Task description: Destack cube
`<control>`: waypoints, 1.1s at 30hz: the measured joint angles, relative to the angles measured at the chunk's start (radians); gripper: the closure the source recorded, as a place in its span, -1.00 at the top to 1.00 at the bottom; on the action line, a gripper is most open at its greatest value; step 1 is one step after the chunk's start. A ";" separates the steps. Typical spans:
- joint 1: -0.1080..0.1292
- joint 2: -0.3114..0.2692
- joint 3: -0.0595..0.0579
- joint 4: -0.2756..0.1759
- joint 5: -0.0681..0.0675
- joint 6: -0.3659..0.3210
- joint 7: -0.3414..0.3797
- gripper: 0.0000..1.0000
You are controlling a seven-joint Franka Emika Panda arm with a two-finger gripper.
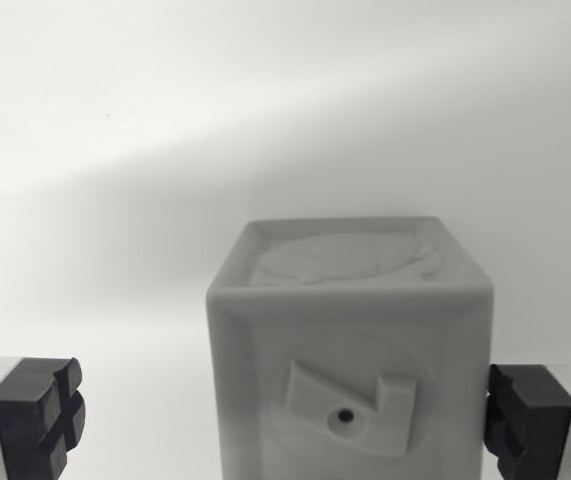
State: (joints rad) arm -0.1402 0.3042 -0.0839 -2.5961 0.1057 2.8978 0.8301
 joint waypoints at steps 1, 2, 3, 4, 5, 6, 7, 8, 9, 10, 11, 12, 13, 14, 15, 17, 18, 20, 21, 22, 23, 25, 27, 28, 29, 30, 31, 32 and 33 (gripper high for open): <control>0.002 -0.005 -0.002 -0.001 -0.001 -0.004 0.001 1.00; 0.005 -0.018 -0.006 -0.003 -0.005 -0.014 0.003 1.00; 0.008 -0.030 -0.009 -0.005 -0.008 -0.023 0.006 1.00; 0.010 -0.042 -0.013 -0.008 -0.012 -0.033 0.009 1.00; 0.013 -0.054 -0.016 -0.010 -0.016 -0.041 0.011 1.00; 0.014 -0.060 -0.018 -0.012 -0.018 -0.046 0.012 1.00; 0.016 -0.072 -0.021 -0.014 -0.022 -0.056 0.015 1.00; 0.018 -0.083 -0.024 -0.015 -0.026 -0.065 0.018 1.00; 0.020 -0.095 -0.026 -0.017 -0.031 -0.075 0.022 1.00; 0.021 -0.107 -0.029 -0.019 -0.035 -0.085 0.025 1.00; 0.022 -0.118 -0.031 -0.020 -0.040 -0.095 0.029 1.00; 0.023 -0.130 -0.033 -0.022 -0.045 -0.106 0.032 1.00; 0.023 -0.136 -0.034 -0.023 -0.047 -0.111 0.034 1.00; 0.024 -0.149 -0.035 -0.024 -0.053 -0.122 0.038 1.00; 0.024 -0.162 -0.036 -0.025 -0.059 -0.135 0.042 1.00; 0.024 -0.190 -0.038 -0.026 -0.068 -0.159 0.048 1.00; 0.024 -0.204 -0.039 -0.027 -0.073 -0.172 0.052 1.00; 0.024 -0.224 -0.040 -0.027 -0.079 -0.191 0.056 1.00; 0.023 -0.237 -0.040 -0.027 -0.083 -0.203 0.060 1.00; 0.023 -0.250 -0.041 -0.027 -0.087 -0.216 0.063 1.00; 0.023 -0.262 -0.041 -0.027 -0.091 -0.229 0.066 1.00; 0.023 -0.284 -0.041 -0.027 -0.097 -0.251 0.070 1.00; 0.022 -0.310 -0.042 -0.027 -0.103 -0.277 0.074 1.00; 0.022 -0.323 -0.042 -0.026 -0.106 -0.291 0.076 1.00; 0.022 -0.337 -0.042 -0.025 -0.109 -0.305 0.079 1.00; 0.022 -0.348 -0.042 -0.024 -0.112 -0.317 0.081 1.00; 0.021 -0.354 -0.042 -0.024 -0.113 -0.324 0.081 1.00; 0.021 -0.366 -0.042 -0.022 -0.115 -0.337 0.083 1.00; 0.021 -0.377 -0.042 -0.020 -0.117 -0.351 0.085 1.00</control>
State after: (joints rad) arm -0.1194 -0.0729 -0.1258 -2.6163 -0.0114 2.5472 0.9151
